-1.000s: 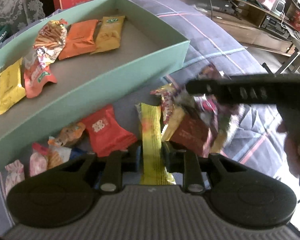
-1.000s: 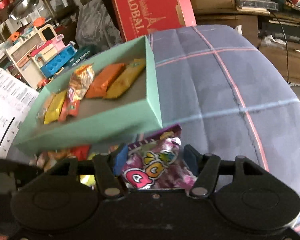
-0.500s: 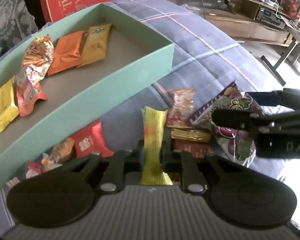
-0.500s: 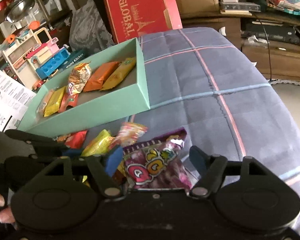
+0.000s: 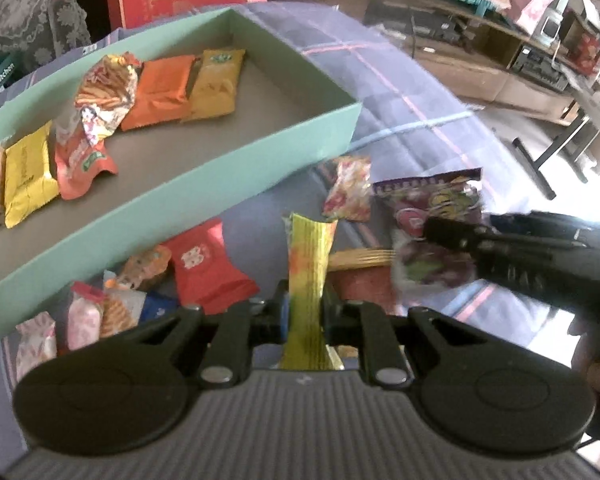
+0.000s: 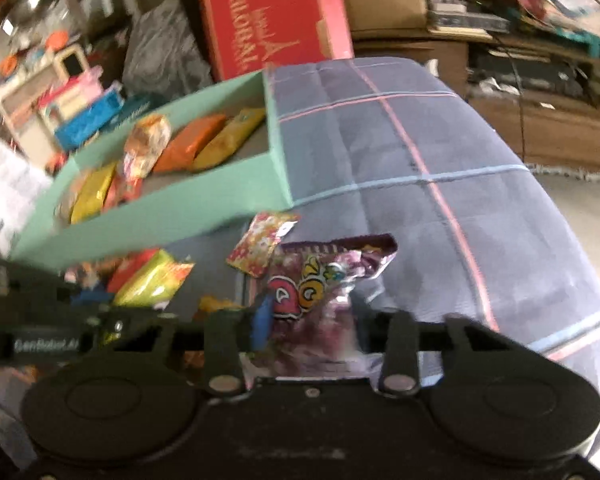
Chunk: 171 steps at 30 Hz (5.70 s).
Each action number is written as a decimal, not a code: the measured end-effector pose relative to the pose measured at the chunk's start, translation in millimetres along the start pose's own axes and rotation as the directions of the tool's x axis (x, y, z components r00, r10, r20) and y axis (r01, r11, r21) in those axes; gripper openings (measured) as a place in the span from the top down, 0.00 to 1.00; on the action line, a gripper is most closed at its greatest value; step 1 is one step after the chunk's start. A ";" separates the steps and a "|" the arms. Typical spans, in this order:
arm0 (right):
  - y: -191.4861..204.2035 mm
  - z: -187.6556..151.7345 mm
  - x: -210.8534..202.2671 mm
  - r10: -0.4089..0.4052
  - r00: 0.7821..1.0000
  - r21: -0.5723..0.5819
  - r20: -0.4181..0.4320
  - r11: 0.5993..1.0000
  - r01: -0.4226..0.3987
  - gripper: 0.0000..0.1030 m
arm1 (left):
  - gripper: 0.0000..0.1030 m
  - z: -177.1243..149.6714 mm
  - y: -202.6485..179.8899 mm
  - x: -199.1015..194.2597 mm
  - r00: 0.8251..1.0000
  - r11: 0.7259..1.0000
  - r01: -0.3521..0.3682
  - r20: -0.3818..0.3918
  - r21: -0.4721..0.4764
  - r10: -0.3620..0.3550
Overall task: Organize snacks
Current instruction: 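Carry the stick snack and grape candy bag over the mint-green box with both tools, then open both tools to drop the stick snack and grape bag into the box, then move both tools back over the loose snack pile beside the box, then grasp the red foil bag with the left tool while the right tool grasps the brown chocolate square, then carry the red foil bag and chocolate square over the mint-green box with both tools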
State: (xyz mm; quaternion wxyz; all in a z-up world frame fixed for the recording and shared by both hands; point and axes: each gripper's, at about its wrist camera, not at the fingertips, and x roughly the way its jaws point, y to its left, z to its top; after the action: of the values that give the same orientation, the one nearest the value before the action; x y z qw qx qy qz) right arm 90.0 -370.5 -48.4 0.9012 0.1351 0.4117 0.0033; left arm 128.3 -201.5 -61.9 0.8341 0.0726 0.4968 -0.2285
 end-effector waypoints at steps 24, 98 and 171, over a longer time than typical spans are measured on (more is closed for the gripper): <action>29.1 103.7 -28.6 0.118 0.983 -0.034 0.141 0.993 -0.114 0.84 | 0.86 65.4 59.0 -65.7 0.969 0.985 -0.037 0.233 -0.170 0.077; 50.6 -9.3 -29.0 0.020 0.997 0.045 -0.069 0.999 -0.017 0.14 | 0.43 -91.9 15.7 -48.3 0.999 0.991 0.027 0.028 0.128 -0.030; 111.2 97.2 31.9 0.148 0.988 0.037 -0.035 0.988 -0.147 0.66 | 0.59 16.4 187.7 -61.9 0.968 0.922 -0.083 0.191 -0.378 0.165</action>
State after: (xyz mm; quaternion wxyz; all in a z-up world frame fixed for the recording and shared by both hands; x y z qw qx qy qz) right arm 195.0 -283.0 16.0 0.8881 0.1806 0.4177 0.0653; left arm 201.6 -21.9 -20.3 0.8953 -0.0789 0.4303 -0.0846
